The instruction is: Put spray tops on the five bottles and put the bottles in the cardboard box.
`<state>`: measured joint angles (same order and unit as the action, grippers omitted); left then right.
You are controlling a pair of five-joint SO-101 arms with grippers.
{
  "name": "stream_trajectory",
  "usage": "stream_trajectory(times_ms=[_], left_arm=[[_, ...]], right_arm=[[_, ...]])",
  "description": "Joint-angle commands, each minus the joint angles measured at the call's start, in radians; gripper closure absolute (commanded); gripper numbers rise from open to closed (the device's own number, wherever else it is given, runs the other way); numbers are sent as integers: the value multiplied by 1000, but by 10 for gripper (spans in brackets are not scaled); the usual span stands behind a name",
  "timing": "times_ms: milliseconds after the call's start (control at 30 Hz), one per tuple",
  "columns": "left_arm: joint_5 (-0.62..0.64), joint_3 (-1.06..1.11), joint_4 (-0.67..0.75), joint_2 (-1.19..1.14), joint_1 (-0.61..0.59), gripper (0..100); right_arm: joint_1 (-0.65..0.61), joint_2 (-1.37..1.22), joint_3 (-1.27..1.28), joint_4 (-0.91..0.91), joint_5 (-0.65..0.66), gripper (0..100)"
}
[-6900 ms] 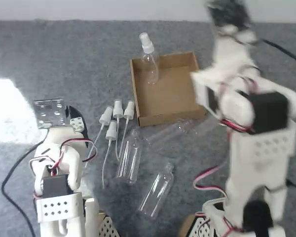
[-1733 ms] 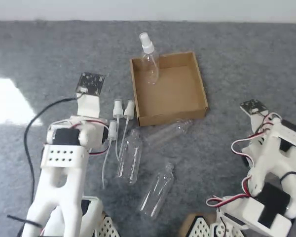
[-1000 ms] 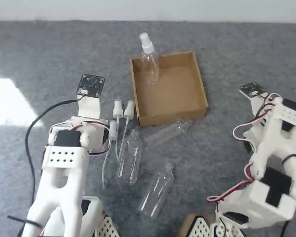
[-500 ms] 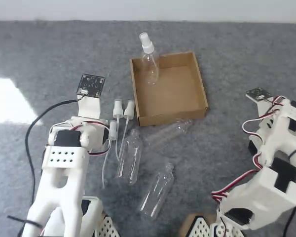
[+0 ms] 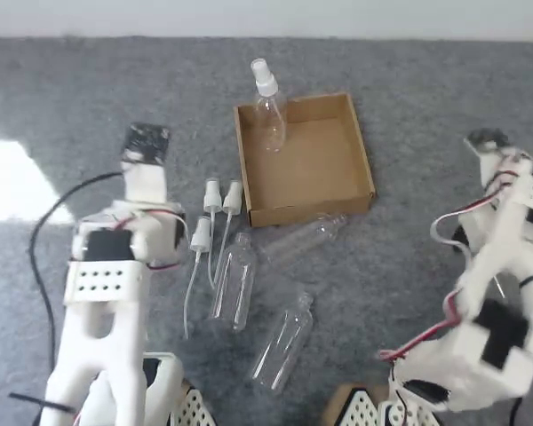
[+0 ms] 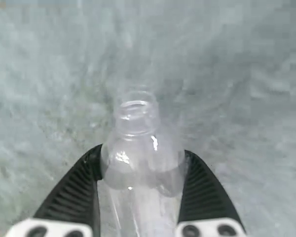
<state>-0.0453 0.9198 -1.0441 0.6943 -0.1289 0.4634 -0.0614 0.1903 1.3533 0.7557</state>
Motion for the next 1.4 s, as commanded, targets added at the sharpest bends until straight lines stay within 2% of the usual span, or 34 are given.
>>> stream_trajectory(times_ms=[0,167,333,500,633,733,967,1167,1367], left_arm=[[64,-237,-126,37,-52,991],[87,-394,-192,37,-60,991],[180,-509,-216,129,-109,991],[226,-550,-215,322,-103,991],[236,-575,-210,388,-101,991],[279,-605,-210,387,-51,991],[463,-621,-129,388,15,991],[477,-613,-100,385,18,991],[477,-478,-26,393,98,991]], right_arm=[[-194,295,-26,10,-210,994],[-545,572,84,-41,-411,994],[-905,685,213,-127,-509,994],[-1133,697,328,-275,-571,994],[-1233,723,456,-438,-580,994],[-1299,771,543,-518,-580,994],[-1405,901,655,-544,-580,994],[-1423,934,698,-547,-580,994],[-1423,934,713,-578,-578,994]])
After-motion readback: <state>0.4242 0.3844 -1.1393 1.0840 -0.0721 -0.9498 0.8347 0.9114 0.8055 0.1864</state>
